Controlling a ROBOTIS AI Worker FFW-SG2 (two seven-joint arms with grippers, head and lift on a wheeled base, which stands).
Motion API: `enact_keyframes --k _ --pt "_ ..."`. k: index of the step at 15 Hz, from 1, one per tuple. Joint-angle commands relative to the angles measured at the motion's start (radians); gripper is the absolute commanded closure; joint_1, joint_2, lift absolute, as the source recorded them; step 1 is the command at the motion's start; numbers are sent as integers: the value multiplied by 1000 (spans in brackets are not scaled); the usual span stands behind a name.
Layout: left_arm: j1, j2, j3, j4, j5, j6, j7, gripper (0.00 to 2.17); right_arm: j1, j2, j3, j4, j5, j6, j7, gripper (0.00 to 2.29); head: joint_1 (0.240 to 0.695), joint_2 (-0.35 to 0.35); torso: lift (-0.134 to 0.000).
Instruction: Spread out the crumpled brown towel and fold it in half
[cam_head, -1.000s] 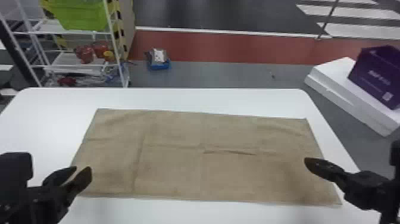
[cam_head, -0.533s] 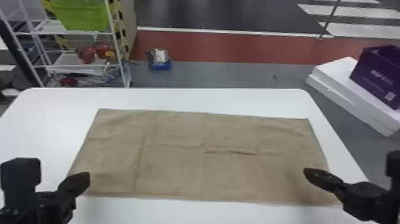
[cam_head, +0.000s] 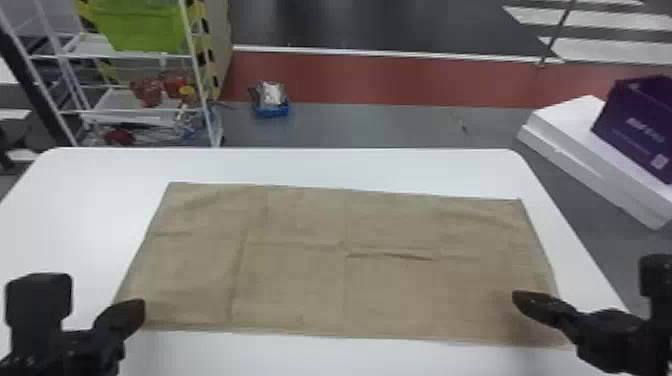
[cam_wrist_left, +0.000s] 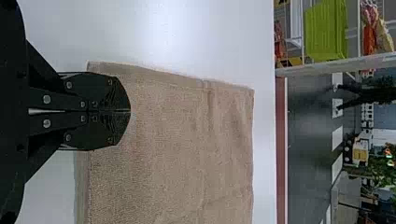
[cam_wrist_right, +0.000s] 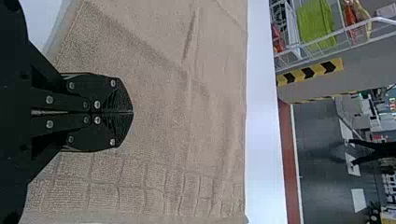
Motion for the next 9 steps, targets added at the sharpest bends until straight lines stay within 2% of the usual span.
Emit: enact_keyframes --k 1,4,9 --pt "8 0 4 1 -3 0 0 1777 -1 -13 10 9 2 19 1 1507 695 -71 -123" --pt "19 0 2 0 -9 0 1 1777 -12 -28 24 12 10 65 3 1507 695 -66 -123" --pt "42 0 2 -26 -14 0 -2 1777 -29 -36 27 18 14 129 41 1507 695 -60 -123"
